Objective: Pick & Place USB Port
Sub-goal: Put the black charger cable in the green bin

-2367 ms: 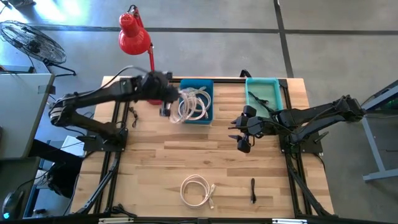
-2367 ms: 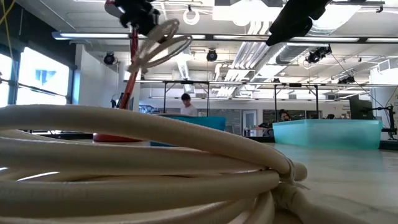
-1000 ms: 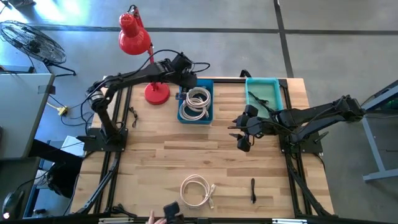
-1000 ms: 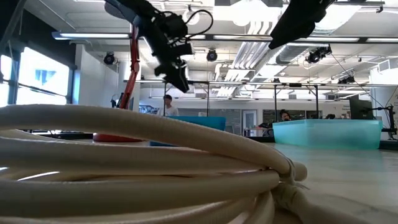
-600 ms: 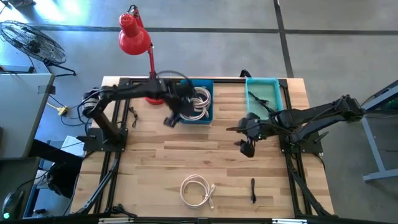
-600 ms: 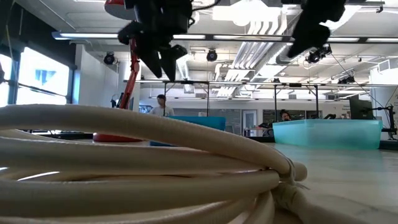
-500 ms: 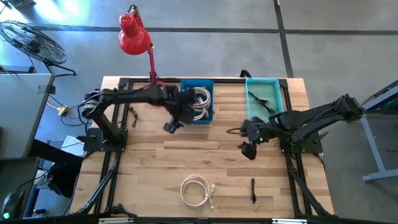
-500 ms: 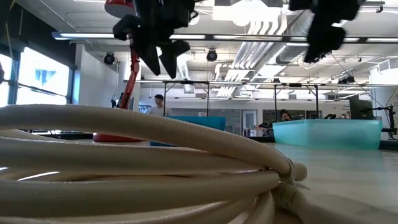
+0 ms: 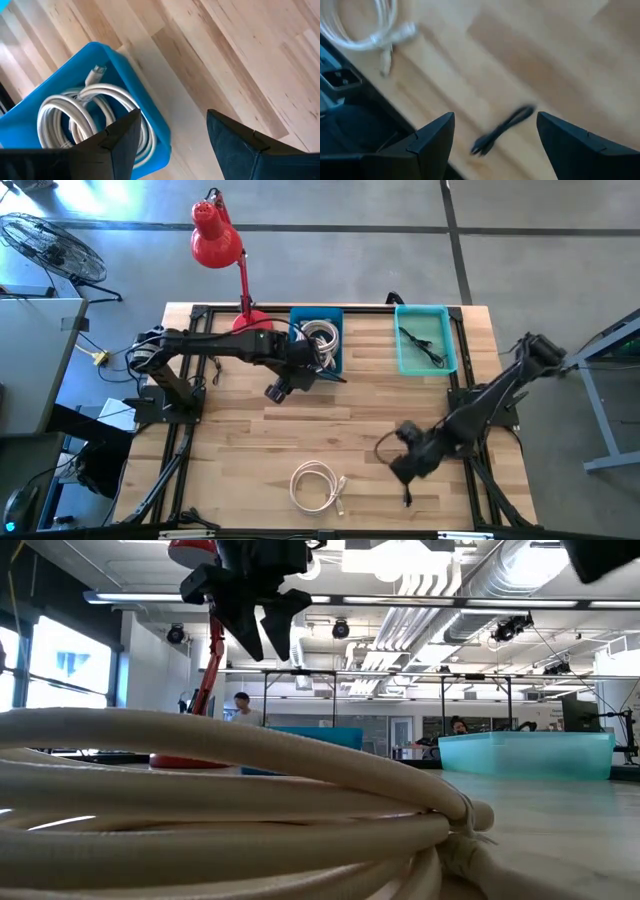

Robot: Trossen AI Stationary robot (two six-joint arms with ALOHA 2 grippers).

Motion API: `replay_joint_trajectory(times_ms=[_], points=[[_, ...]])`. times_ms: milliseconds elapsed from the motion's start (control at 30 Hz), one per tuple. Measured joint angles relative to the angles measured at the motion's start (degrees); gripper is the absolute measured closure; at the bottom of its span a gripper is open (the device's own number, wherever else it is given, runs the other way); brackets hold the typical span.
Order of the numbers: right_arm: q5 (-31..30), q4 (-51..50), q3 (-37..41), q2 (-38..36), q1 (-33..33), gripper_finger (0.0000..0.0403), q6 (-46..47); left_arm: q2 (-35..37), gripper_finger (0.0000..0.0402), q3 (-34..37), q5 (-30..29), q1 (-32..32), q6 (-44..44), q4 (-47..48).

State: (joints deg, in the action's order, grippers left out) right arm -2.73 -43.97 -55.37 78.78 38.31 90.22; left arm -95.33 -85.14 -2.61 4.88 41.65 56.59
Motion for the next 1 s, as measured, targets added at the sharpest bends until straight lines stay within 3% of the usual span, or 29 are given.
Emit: replay_joint_trajectory(times_ms=[333,600,833,1000], points=[[13.46,5.17,0.0,13.77,4.11,0.0128,15.91,0.03,0.018,0.7,-0.06,-0.04,-1.4,-1.45],[12.4,12.16,-0.09,21.7,4.15,0.0128,12.43,0.03,0.018,4.74,0.94,-0.04,-1.84,-3.37],[13.14,7.01,-0.78,25.82,3.42,0.0132,7.57,0.03,0.018,7.47,2.09,-0.04,-2.95,-4.97],[13.75,4.23,-0.79,26.25,1.86,0.0197,3.85,0.03,0.018,8.04,3.88,-0.04,-3.54,-5.4]])
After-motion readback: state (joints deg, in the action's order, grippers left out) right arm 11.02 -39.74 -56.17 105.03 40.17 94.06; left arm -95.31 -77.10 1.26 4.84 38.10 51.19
